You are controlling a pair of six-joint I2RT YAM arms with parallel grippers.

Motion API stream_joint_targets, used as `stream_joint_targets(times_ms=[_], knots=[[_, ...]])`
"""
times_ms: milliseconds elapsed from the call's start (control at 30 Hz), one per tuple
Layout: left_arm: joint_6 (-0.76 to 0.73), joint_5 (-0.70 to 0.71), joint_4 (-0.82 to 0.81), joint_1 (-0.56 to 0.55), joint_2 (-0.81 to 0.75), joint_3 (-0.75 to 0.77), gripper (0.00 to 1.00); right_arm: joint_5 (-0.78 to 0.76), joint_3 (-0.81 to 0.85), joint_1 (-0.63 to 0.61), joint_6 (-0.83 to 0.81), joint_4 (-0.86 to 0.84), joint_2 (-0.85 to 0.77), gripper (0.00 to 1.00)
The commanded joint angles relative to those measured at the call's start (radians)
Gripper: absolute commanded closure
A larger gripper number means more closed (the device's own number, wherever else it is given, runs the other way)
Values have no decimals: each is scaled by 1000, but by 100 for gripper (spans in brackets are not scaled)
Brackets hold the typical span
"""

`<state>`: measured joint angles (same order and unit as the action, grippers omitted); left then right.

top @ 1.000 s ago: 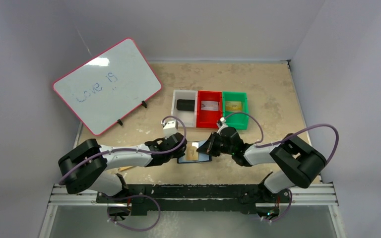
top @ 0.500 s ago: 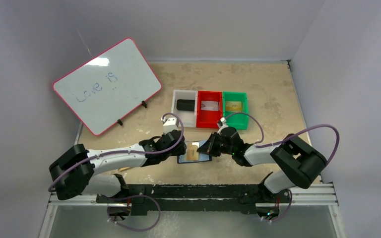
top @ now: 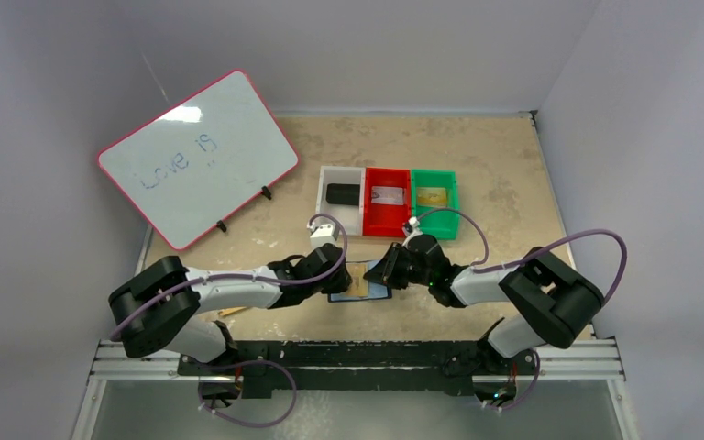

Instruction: Take the credit cards out of the card holder

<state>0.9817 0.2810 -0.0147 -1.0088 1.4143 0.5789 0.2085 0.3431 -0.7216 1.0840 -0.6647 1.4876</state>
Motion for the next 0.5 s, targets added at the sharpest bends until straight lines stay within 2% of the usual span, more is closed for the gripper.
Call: stream_joint_targets(times_ms=[0,200,467], knots=[[-10,-30,-11,1,34,2,82,5,-4,4,20,-58,9,77],[-22,-17,32,0,51,6,87,29,-12,4,54,-135,36,76],[-12,-5,43,-1,55,8,90,34,-40,5,84,-206,44,87]])
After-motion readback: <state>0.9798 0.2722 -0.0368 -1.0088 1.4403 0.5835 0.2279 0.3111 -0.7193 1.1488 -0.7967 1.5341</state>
